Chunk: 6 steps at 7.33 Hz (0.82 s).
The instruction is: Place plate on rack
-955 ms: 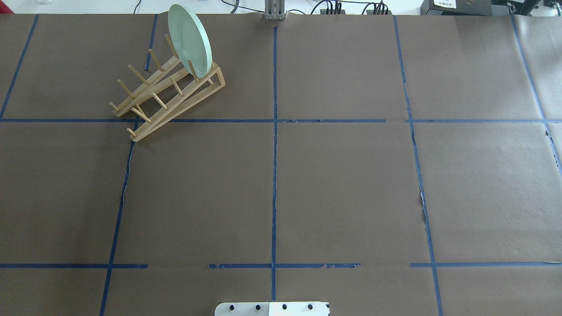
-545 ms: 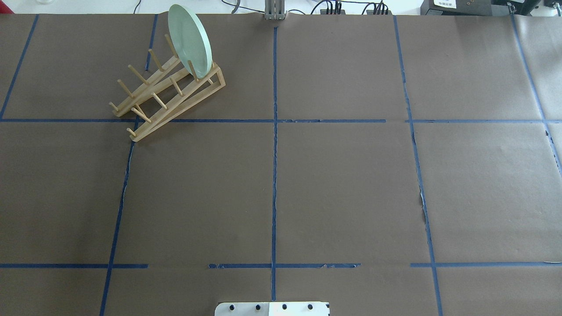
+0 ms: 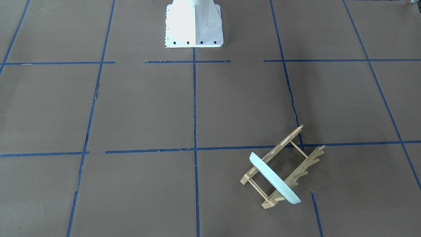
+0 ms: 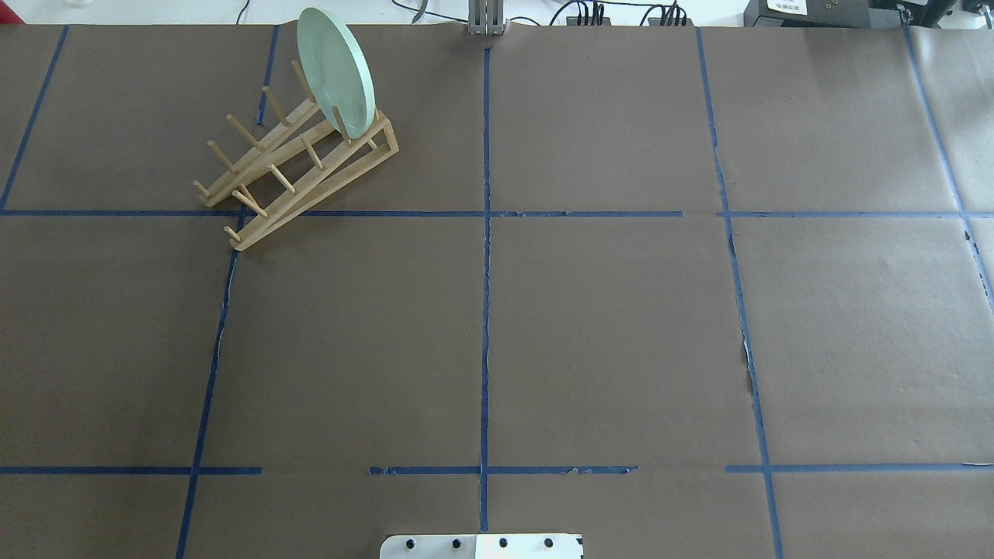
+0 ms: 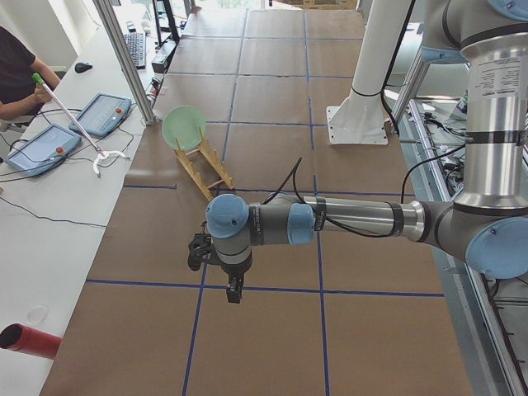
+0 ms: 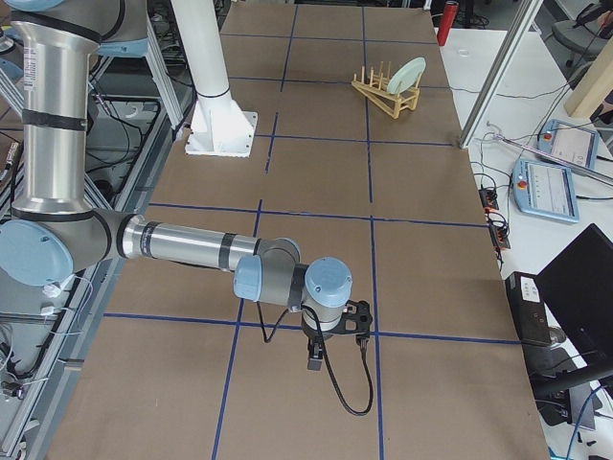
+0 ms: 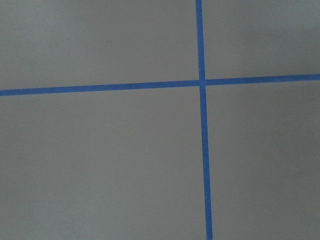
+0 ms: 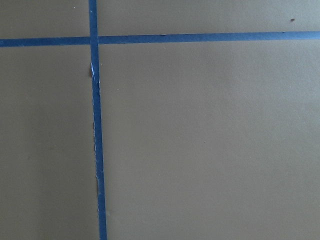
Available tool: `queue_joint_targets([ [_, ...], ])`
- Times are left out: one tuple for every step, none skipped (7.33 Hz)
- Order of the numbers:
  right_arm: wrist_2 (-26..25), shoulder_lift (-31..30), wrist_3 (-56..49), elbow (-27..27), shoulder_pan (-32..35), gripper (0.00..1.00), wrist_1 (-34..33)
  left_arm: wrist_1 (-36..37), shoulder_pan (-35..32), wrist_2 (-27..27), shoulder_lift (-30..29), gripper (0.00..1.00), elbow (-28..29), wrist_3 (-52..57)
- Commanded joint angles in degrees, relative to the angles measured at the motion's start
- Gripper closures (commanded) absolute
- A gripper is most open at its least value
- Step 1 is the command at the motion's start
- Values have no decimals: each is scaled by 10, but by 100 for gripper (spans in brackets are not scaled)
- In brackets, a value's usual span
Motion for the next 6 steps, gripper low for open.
queue_joint_targets([
  [0,0,0,0,0,0,0,0,0,-19,19,0,-5,5],
  [0,0,0,0,0,0,0,-2,2,-37,17,0,-1,5],
  [0,0,0,0,0,0,0,-16,2,-39,15,0,0,1],
  [0,0,0,0,0,0,0,-14,2,-38,13,0,2,1],
  [0,0,0,0,0,0,0,-10,2,-35,12,0,4,1],
  [0,0,0,0,0,0,0,-1,2,-30,11,0,8,1],
])
